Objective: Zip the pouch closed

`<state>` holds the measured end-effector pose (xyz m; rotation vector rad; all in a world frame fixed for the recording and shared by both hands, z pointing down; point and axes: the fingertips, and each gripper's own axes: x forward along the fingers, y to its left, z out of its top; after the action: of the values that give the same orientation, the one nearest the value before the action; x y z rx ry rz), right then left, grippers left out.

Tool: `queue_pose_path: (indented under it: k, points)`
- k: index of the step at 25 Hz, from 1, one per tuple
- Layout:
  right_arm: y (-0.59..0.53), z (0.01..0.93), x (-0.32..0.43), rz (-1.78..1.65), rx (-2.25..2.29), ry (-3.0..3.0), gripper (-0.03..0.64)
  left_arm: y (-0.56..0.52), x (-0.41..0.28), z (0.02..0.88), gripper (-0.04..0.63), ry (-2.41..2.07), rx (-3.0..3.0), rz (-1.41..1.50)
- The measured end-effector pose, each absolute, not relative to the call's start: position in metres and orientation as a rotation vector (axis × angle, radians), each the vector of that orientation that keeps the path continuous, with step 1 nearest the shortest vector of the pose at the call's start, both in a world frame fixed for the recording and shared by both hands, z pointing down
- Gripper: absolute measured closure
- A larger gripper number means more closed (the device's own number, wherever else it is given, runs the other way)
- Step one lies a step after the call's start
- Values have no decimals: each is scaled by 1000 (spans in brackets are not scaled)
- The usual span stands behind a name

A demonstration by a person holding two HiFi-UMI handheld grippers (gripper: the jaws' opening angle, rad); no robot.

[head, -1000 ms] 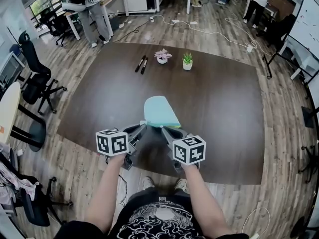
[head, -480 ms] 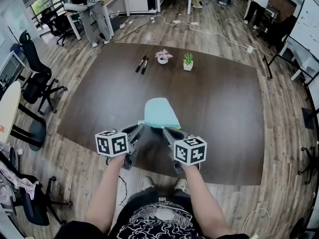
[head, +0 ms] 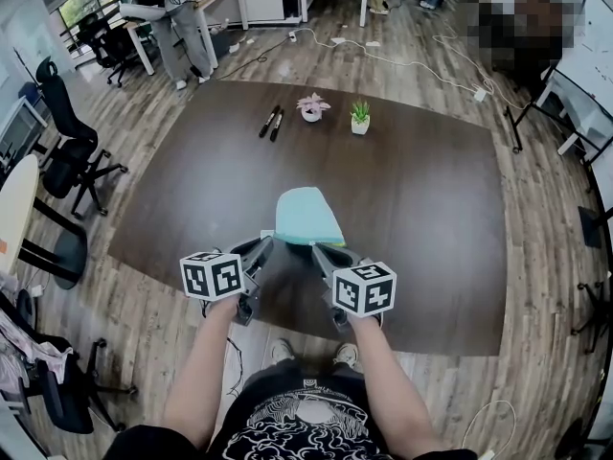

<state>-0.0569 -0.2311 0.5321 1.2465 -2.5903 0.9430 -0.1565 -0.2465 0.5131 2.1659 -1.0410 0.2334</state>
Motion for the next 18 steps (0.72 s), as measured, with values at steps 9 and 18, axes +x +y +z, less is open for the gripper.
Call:
queue_pose_path:
  k: [9, 18]
  points:
    - [-232, 533, -53, 931, 1256, -2575, 617, -249, -162, 515, 574, -1076, 2149, 235]
    - [-232, 535, -46, 930, 1277, -2558, 617, -251, -169, 518, 574, -1116, 2127, 222]
